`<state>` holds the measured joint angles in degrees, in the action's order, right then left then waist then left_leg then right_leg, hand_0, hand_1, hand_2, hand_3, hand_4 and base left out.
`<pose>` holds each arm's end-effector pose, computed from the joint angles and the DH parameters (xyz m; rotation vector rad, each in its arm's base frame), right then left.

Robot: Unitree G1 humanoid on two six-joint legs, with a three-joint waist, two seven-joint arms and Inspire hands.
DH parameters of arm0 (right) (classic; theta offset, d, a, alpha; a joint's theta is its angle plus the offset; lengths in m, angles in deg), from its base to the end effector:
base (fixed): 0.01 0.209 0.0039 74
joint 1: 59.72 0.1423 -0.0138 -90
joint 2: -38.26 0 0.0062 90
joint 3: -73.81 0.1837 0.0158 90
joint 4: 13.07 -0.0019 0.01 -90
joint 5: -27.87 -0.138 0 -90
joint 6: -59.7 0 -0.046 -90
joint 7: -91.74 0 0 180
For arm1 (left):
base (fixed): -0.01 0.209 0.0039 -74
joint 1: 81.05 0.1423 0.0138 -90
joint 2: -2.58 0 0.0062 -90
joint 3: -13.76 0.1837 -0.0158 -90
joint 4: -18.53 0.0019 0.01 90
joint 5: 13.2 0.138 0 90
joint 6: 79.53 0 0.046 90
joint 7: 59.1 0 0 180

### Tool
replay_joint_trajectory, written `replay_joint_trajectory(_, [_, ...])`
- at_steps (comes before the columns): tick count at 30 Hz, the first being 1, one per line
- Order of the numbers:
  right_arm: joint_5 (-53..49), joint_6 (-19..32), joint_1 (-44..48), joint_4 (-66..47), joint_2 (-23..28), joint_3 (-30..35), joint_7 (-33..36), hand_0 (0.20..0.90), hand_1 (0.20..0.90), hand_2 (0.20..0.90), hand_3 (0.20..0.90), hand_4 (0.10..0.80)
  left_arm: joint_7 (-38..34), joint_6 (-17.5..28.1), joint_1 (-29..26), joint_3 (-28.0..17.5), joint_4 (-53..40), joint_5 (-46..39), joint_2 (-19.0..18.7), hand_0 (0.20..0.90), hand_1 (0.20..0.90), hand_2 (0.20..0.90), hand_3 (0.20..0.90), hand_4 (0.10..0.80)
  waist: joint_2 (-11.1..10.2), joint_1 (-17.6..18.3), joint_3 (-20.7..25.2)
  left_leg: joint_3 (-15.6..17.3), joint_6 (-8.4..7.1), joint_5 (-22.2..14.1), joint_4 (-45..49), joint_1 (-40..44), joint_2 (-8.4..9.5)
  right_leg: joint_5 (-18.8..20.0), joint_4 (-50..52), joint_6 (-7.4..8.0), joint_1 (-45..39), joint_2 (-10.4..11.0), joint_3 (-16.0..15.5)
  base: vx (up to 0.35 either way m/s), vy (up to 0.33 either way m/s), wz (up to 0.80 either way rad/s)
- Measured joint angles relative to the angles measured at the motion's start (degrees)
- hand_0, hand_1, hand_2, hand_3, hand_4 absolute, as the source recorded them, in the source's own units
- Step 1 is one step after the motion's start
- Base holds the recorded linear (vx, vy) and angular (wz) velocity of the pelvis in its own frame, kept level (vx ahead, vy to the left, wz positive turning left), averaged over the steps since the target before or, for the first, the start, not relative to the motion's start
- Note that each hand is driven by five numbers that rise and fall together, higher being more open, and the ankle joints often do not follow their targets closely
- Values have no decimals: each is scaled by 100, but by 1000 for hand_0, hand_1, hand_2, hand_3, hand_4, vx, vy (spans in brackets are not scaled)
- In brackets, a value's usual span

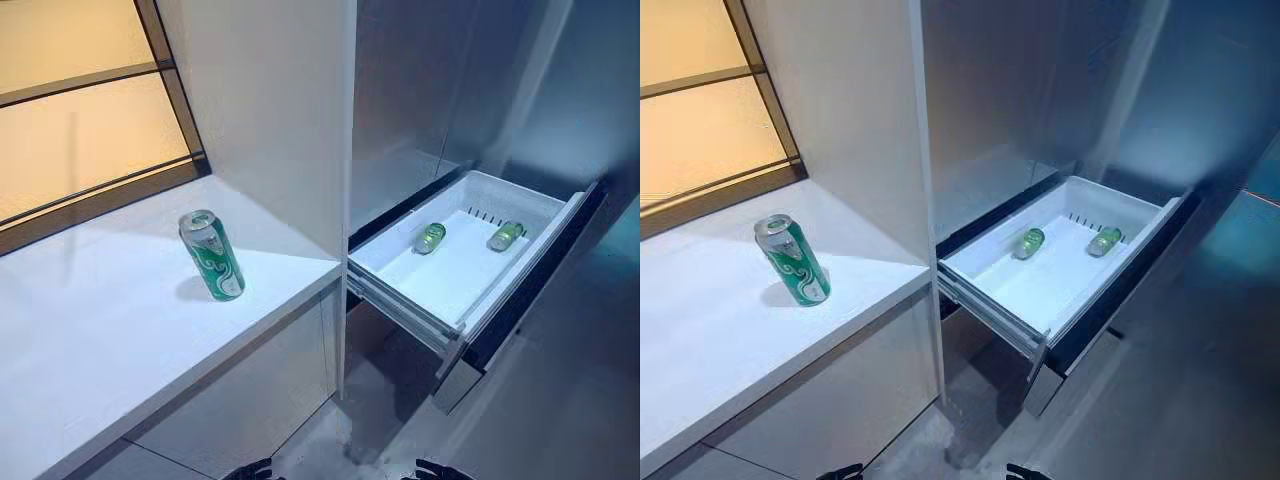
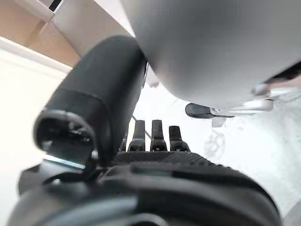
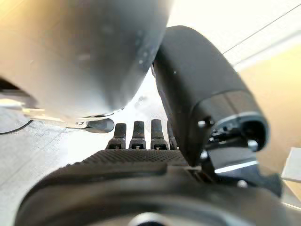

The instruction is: Put drinks into fridge and close the fridge

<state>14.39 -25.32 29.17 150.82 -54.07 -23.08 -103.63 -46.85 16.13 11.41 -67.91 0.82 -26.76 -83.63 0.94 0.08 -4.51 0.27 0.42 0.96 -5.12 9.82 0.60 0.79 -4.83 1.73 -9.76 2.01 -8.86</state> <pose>0.0575 -0.2281 -0.1175 0.0751 1.2070 0.0340 0.0540 0.2170 -0.1199 -0.0532 1.1984 -0.0250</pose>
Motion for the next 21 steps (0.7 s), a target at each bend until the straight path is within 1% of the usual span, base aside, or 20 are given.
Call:
replay_joint_trajectory(10, [5,2,-3,6,-1,-1,0,900,900,900,900,800,-45,32,-17,1,32,24,0,900,900,900,900,800,-5,5,14,4,19,12,2,4,0,19,0,-28,0,0,4,0,0,0])
replay_joint_trajectory(14, [14,8,30,79,-2,-7,-6,900,900,900,900,800,-59,325,-47,69,75,418,-13,900,900,900,900,800,-2,11,27,9,18,11,2,6,0,18,1,-27,16,-1,9,0,0,0])
replay_joint_trajectory(15, [24,8,41,96,-1,-9,-13,900,900,900,900,800,-67,436,-59,206,66,545,-46,900,900,900,900,800,-2,11,29,13,11,6,0,3,0,12,1,-19,32,-1,11,0,0,0])
replay_joint_trajectory(17, [36,8,46,96,-1,-10,-16,900,900,900,900,800,-66,521,-83,339,22,701,-91,900,900,900,900,800,17,15,40,16,7,4,2,3,-1,12,1,-19,36,-1,15,-12,16,-1])
replay_joint_trajectory(20, [85,-7,80,87,19,-35,-29,900,900,900,900,800,-21,767,-134,1039,-403,1148,-342,900,900,900,900,800,37,21,46,65,20,12,2,-9,-3,13,20,-17,107,-4,99,-31,45,-7])
replay_joint_trajectory(21, [90,-13,94,89,23,-40,-31,900,900,900,900,800,-16,824,-146,1108,-460,1209,-369,900,900,900,900,800,42,20,39,77,21,12,1,-9,-4,17,22,-18,110,-4,112,-49,45,-9])
